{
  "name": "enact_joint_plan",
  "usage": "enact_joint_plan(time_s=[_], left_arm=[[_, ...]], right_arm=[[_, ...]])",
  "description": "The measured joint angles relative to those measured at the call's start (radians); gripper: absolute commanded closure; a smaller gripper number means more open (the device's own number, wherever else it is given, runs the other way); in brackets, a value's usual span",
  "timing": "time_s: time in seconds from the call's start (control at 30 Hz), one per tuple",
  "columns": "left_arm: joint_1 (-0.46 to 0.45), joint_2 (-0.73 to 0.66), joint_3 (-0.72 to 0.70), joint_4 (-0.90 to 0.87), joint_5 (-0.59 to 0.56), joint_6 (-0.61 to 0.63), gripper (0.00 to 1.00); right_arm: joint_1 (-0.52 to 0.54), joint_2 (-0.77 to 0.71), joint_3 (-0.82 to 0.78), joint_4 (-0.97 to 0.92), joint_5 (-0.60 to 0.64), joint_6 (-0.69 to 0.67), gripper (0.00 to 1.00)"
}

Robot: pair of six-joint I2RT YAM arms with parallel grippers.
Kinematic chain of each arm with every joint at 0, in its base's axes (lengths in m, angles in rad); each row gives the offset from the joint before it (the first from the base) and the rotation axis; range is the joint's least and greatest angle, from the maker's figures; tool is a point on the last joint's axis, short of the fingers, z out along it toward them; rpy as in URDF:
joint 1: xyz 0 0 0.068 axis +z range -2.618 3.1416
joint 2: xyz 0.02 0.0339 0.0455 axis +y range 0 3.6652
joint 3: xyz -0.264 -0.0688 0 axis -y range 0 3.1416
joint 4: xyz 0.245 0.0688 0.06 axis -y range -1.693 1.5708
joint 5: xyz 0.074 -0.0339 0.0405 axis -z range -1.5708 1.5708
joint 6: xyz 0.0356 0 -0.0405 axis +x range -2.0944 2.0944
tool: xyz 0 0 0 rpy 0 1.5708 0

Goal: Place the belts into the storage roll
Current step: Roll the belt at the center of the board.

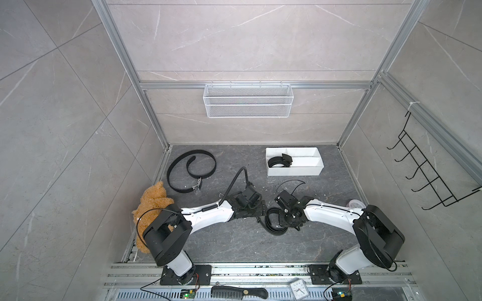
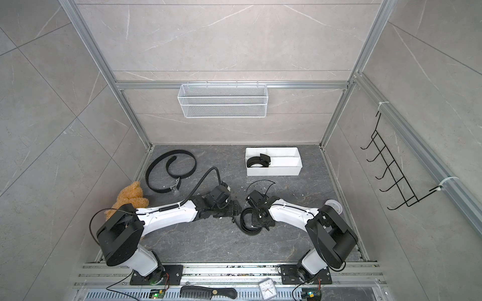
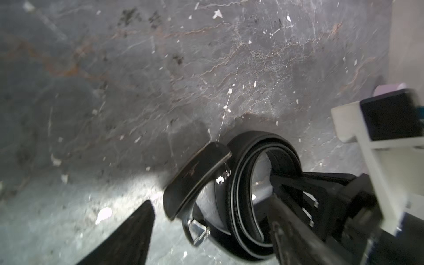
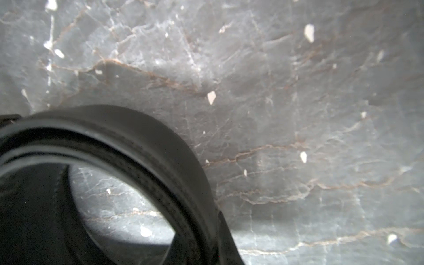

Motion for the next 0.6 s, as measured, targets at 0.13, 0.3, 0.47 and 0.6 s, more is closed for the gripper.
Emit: enact_joint_plan(time_s=[0.13, 0.3, 0.47, 0.6], left_arm=[[-0.024, 0.053, 0.062, -0.122, -0.055, 0.045, 0.43], [-0.043, 0.125, 0.164, -0.240, -0.088, 0.096, 0.47], [-0.044, 0.214, 0.219, -0.277, -0.106, 0.128, 0.69], [-0.041, 0.233, 0.225, -0.267, -0.112, 0.123, 0.91]], right_arm=[[0.000, 0.000, 0.000, -0.001, 0.000, 0.000, 1.00], [0.000, -0.001, -0.001, -0.001, 0.000, 0.000, 1.00], [0.003, -0.009, -0.010, 0.000, 0.004, 0.000, 1.00], [0.013, -0.014, -0.016, 0.003, 0.006, 0.006, 1.00]])
